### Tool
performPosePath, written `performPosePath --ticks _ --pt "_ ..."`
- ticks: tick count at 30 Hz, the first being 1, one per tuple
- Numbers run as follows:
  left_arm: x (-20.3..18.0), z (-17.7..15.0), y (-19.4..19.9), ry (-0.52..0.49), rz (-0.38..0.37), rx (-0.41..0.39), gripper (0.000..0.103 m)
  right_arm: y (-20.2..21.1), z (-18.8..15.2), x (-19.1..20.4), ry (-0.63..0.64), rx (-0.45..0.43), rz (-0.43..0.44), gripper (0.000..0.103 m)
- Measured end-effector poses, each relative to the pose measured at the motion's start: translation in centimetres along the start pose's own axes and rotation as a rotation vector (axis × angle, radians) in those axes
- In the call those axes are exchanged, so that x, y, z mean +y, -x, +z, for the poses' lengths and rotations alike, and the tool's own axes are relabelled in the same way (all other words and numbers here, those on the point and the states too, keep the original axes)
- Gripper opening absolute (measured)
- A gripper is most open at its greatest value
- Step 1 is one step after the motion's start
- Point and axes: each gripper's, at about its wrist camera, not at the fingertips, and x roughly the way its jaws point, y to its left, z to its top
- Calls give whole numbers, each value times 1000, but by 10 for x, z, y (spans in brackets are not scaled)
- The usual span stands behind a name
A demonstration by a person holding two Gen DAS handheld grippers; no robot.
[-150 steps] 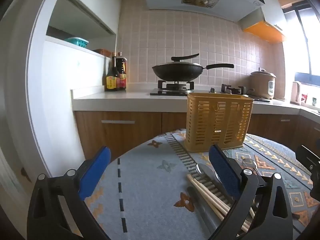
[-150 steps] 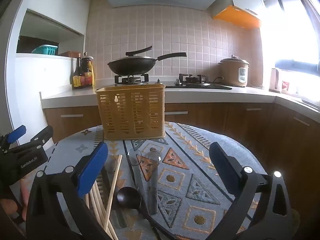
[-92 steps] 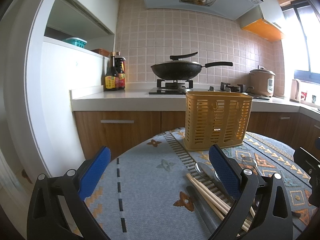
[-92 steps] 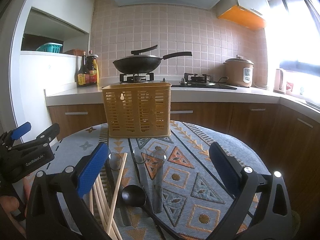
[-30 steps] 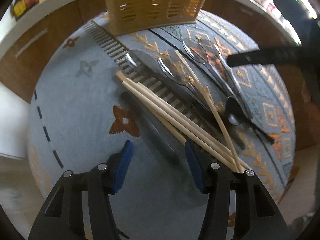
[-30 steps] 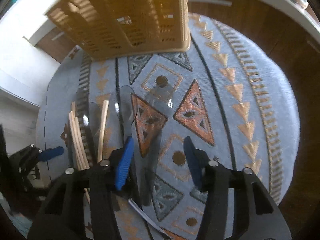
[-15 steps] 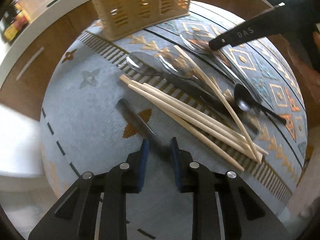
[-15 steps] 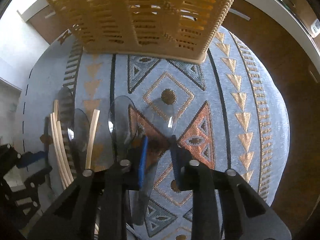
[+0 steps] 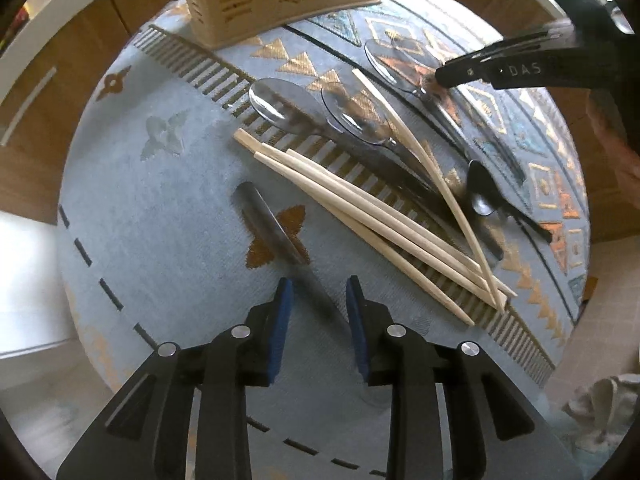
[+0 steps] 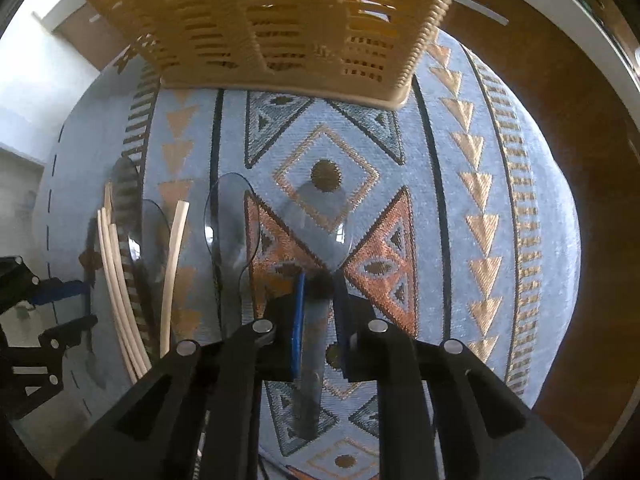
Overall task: Organize utensils
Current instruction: 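Close the right tool on a clear plastic spoon while the left tool grasps another utensil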
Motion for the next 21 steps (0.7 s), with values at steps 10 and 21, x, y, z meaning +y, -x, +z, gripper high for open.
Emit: performPosePath --ticks 10,21 --pt "16 -10 16 144 -71 -209 0 21 -44 -3 -18 -165 129 10" --pt "-5 -37 -2 134 -129 -68 28 33 -81 -21 2 -212 180 10"
